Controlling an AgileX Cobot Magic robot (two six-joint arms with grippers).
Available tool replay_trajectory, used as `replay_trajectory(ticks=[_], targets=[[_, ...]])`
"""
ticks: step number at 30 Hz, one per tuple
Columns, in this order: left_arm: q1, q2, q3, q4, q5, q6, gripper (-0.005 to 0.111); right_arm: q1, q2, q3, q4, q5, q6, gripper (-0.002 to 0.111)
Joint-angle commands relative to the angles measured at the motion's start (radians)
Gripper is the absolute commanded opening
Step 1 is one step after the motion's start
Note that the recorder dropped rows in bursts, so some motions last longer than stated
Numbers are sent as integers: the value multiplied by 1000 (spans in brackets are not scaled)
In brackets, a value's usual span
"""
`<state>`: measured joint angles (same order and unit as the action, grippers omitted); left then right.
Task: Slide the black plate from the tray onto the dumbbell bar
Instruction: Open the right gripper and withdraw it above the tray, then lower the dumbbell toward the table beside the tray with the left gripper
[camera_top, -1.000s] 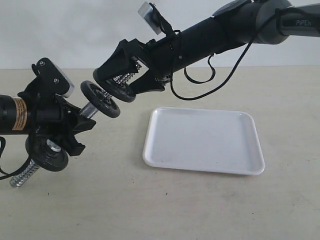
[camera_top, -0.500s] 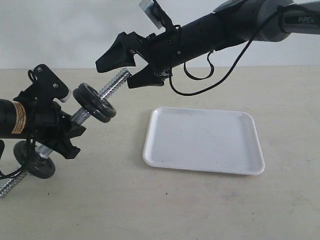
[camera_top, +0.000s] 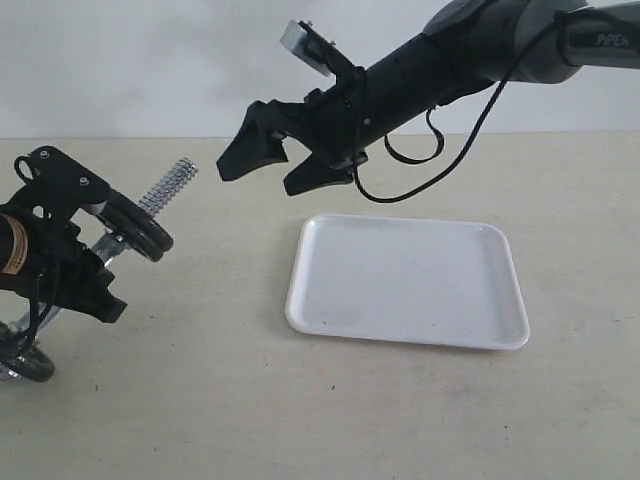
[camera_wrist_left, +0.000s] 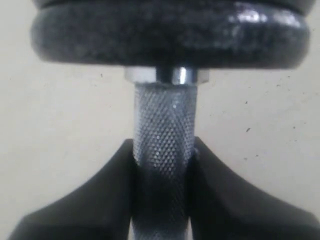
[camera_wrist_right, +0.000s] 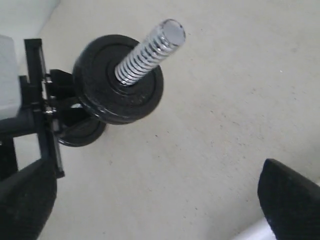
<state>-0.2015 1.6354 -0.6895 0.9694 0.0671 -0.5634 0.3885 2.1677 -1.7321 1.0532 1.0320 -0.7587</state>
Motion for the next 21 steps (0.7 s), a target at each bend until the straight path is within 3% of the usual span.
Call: replay_trajectory(ticks=[1,3,5,8,11,21], targets=[[-6,-59,-45,31,-769,-50,4,0,-14,-6,-189,-8,100,104],[-6,-59,-45,29,-761,-75,4,0,-14,-6,-279,-8,161,96],[-6,-59,-45,14,-731,-118,4,0,-14,-6,-359,1,210,81],[-6,-59,-45,-27,-667,-171,4,0,-14,-6,-463,24,237,48],[-6,-59,-45,-36,-644,-212,4,0,-14,-6,-486,56,237,4],[-6,-59,-45,-130,-622,-260,4,0,-14,-6,-493,95,230,1]])
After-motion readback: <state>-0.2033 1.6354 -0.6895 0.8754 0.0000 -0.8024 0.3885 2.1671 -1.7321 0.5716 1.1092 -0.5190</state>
